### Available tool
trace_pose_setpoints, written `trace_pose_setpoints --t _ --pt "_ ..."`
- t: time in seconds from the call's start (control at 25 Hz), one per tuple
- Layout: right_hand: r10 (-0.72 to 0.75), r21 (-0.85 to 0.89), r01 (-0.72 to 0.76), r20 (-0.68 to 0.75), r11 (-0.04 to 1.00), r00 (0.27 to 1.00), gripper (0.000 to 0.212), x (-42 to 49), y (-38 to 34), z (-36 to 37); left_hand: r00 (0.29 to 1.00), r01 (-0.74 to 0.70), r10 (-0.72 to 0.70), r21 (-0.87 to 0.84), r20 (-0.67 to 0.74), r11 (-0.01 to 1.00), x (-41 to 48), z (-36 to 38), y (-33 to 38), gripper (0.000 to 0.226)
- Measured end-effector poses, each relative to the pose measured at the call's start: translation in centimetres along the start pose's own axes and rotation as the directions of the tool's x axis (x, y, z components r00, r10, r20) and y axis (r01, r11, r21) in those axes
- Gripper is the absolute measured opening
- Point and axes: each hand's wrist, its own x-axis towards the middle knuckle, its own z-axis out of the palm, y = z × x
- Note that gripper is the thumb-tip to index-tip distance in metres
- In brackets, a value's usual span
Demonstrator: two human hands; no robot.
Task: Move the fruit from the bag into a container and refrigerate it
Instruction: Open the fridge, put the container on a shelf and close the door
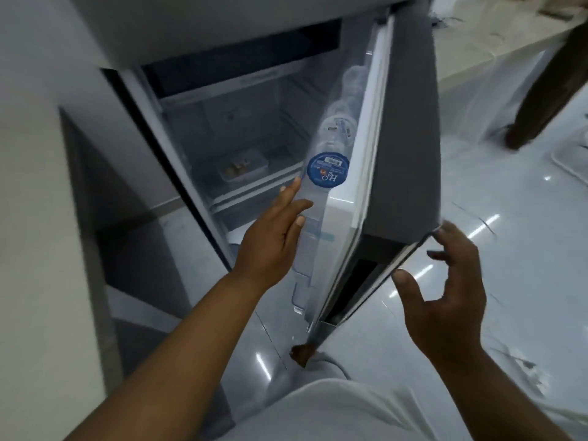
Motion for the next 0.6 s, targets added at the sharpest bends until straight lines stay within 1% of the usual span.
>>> trace_pose_setpoints --t 0.04,0.12,0.2,0.28,0.32,0.36,0.44,0.48,0.52,0.56,0.6 --pt "-0.136 0.014 0.136 0.039 0.991 0.99 0.063 1.8 -1.0 1.1 0.998 0.052 -0.051 0.015 -0.028 0.999 -0.2 -1.1 -0.9 0.035" --pt "-0.342 0.025 0.342 0.128 0.94 0.931 0.066 5.0 -2.8 3.7 0.987 0.149 -0.149 0.002 -0.057 0.989 -0.5 -3.3 -2.6 0.04" --pt "-0.45 0.031 0.454 0.209 0.891 0.868 0.063 7.3 -4.4 6.8 0.963 0.258 -0.262 -0.067 -0.06 0.964 -1.0 -5.3 -4.1 0.044" --pt "-0.5 0.011 0.516 0.267 0.856 0.824 0.057 8.8 -5.5 9.9 0.926 0.363 -0.375 -0.155 -0.053 0.919 -1.4 -6.3 -5.0 0.044" --pt "-0.518 0.003 0.54 0.288 0.841 0.805 0.056 9.6 -6.1 11.6 0.897 0.413 -0.435 -0.208 -0.075 0.887 -1.7 -6.6 -5.5 0.042" --pt "-0.531 -0.003 0.559 0.312 0.829 0.788 0.057 10.3 -6.7 13.2 0.857 0.458 -0.502 -0.273 -0.118 0.846 -2.0 -6.6 -5.9 0.04" --pt "-0.55 -0.013 0.596 0.368 0.803 0.749 0.062 11.9 -8.1 16.5 0.726 0.544 -0.654 -0.404 -0.213 0.736 -2.6 -6.3 -7.3 0.042" --pt "-0.557 -0.023 0.614 0.397 0.789 0.73 0.065 12.6 -8.7 18.0 0.655 0.587 -0.724 -0.457 -0.217 0.668 -2.7 -6.0 -7.8 0.047" --pt "-0.564 -0.029 0.634 0.425 0.773 0.708 0.068 13.3 -9.2 19.5 0.599 0.622 -0.778 -0.501 -0.19 0.601 -2.7 -5.6 -8.3 0.053" --pt "-0.573 -0.031 0.652 0.448 0.757 0.686 0.071 13.9 -9.5 20.8 0.572 0.647 -0.806 -0.521 -0.15 0.556 -2.5 -5.2 -8.6 0.06" --pt "-0.586 -0.026 0.671 0.463 0.741 0.665 0.073 14.7 -9.9 22.2 0.563 0.665 -0.817 -0.522 -0.121 0.535 -1.9 -5.1 -9.0 0.068"
